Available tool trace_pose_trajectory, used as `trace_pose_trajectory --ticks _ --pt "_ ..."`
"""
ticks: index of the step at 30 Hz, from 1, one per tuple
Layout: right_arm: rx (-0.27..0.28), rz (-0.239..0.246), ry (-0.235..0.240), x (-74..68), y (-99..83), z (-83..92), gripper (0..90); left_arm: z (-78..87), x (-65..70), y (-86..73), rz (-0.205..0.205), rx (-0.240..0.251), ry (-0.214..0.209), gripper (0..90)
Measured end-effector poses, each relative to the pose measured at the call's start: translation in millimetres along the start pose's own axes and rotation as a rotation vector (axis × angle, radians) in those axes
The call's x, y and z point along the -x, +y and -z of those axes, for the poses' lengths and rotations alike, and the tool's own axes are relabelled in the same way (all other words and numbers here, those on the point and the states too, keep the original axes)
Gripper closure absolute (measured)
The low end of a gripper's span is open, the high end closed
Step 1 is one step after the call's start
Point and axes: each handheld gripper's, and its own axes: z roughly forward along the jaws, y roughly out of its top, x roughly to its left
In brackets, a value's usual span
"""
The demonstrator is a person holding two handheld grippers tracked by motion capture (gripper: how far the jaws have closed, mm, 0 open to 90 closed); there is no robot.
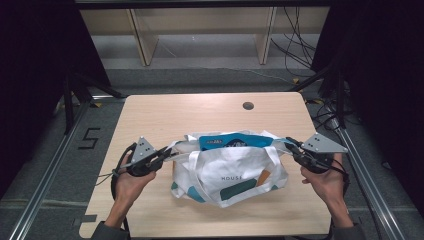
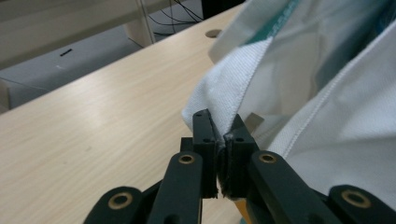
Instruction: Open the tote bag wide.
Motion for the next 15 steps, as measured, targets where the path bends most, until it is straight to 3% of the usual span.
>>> trace_pose_trajectory --ticks 3,7,8,10,12,13,15 --pt "-0.012 0.006 0.009 -1.6 -4.9 -3.2 84.8 -2.2 0.6 -2.2 -0.023 -0.004 -0.005 85.8" --pt "-0.024 0.002 0.017 -0.9 -10.9 -5.8 84.8 -2.1 3.4 -5.7 -0.015 -0.004 -0.020 85.8" --pt "-0.040 -0.020 0.025 -3.0 -12.9 -5.9 84.8 -1.9 4.4 -6.9 -0.011 -0.007 -0.022 85.8" --pt "-0.050 0.000 0.030 -3.1 -16.7 -8.4 84.7 -2.2 5.3 -9.9 -0.008 -0.015 -0.028 85.8" --pt "-0.067 -0.021 0.036 -6.0 -21.5 -10.4 84.8 -3.1 4.3 -13.5 -0.034 -0.030 -0.036 85.8" --pt "-0.071 -0.018 0.041 -6.3 -23.7 -12.0 84.7 -4.2 6.6 -16.3 -0.016 -0.039 -0.038 85.8" --pt "-0.092 -0.013 0.053 -7.4 -28.0 -14.4 84.7 -7.8 8.1 -21.7 -0.019 -0.058 -0.054 85.8"
